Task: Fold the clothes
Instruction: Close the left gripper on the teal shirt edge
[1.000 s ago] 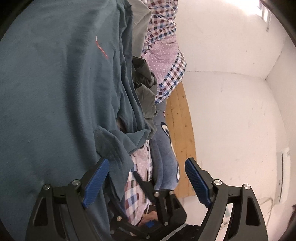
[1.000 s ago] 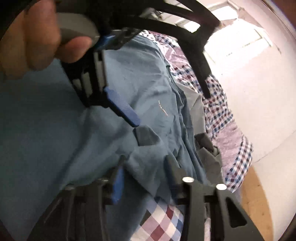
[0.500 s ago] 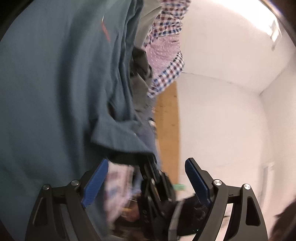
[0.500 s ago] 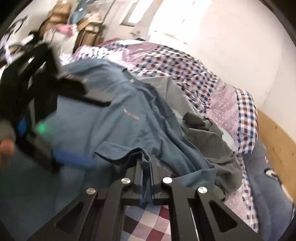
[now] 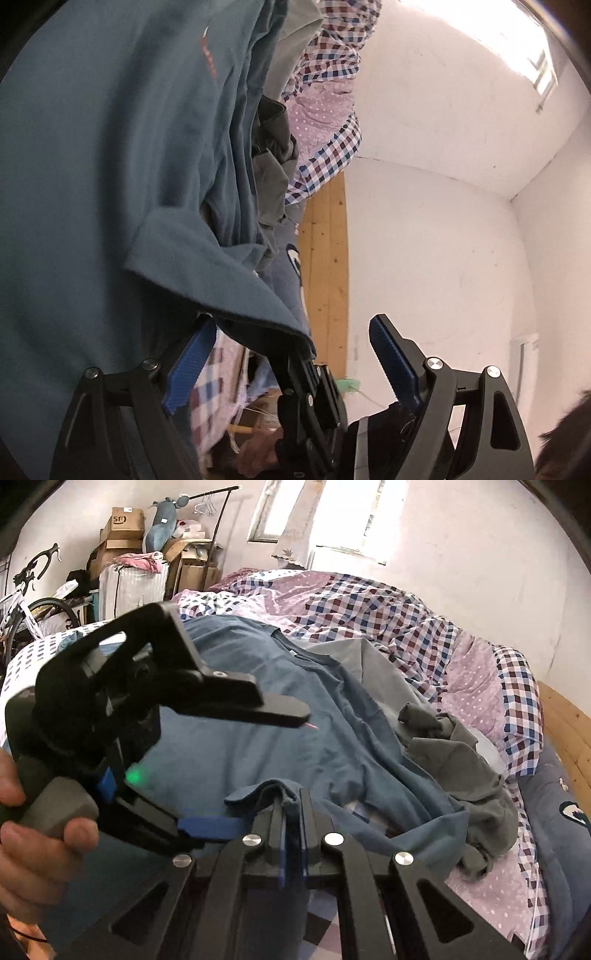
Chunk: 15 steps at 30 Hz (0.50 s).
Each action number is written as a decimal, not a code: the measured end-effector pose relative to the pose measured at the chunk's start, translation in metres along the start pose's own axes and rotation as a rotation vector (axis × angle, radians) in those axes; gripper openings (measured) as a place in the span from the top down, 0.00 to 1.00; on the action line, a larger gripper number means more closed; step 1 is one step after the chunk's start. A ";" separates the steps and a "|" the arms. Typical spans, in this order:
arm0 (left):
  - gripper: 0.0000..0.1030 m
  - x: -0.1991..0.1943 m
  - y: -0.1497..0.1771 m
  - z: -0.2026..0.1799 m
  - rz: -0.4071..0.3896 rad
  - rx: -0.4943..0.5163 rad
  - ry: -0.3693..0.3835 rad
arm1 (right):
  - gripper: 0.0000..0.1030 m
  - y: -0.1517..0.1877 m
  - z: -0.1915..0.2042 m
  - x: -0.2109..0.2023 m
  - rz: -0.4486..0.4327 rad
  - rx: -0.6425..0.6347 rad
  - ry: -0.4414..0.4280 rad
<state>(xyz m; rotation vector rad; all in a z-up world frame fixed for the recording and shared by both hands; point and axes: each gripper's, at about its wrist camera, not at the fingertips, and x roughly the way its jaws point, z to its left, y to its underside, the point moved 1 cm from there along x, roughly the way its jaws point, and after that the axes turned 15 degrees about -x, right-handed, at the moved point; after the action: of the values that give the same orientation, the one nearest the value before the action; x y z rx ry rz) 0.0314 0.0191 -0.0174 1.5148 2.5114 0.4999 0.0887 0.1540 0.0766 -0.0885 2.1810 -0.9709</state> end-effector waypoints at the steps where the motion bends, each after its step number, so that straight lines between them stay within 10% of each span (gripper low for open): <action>1: 0.15 0.001 0.002 0.001 0.006 -0.011 0.007 | 0.96 -0.001 0.001 0.000 -0.002 -0.003 0.001; 6: 0.16 -0.003 -0.001 -0.002 -0.020 -0.013 0.030 | 0.96 -0.003 0.008 -0.003 -0.021 -0.011 -0.024; 15: 0.53 -0.026 -0.014 -0.016 -0.135 0.055 -0.047 | 0.96 -0.002 0.018 -0.016 -0.061 -0.058 -0.022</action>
<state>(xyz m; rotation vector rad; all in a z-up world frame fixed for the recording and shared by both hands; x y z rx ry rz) 0.0270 -0.0132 -0.0085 1.3469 2.5887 0.3734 0.1113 0.1470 0.0794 -0.1932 2.1979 -0.9363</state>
